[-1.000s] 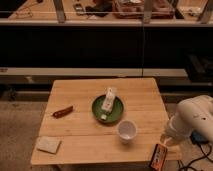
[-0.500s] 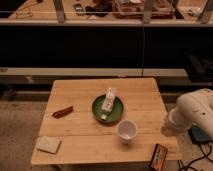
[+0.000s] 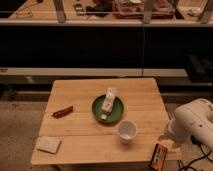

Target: Place the eraser on the white sponge

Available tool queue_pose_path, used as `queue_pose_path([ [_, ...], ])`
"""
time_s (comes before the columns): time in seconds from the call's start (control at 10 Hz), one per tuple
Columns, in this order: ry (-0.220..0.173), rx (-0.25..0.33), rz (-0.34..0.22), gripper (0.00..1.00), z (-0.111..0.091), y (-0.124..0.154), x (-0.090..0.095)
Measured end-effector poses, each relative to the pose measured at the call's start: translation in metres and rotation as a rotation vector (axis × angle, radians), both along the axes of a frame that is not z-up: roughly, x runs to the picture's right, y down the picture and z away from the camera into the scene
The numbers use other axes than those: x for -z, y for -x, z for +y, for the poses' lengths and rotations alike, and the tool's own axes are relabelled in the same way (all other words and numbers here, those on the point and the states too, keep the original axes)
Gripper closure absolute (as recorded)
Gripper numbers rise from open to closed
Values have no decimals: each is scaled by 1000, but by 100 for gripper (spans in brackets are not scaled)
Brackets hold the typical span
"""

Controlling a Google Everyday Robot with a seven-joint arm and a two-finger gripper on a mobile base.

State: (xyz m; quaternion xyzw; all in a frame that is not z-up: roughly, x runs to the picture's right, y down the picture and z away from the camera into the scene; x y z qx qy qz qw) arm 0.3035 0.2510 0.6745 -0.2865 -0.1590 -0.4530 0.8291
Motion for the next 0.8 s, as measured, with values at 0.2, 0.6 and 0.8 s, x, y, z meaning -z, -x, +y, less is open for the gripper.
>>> queue_pose_path([
  [0.2,-1,7,14,20,16,3,-7],
  [0.6,-10,-12,3,20,40,3,-25],
  [0.8,-32,-3,-15,20,47,-4,-35],
])
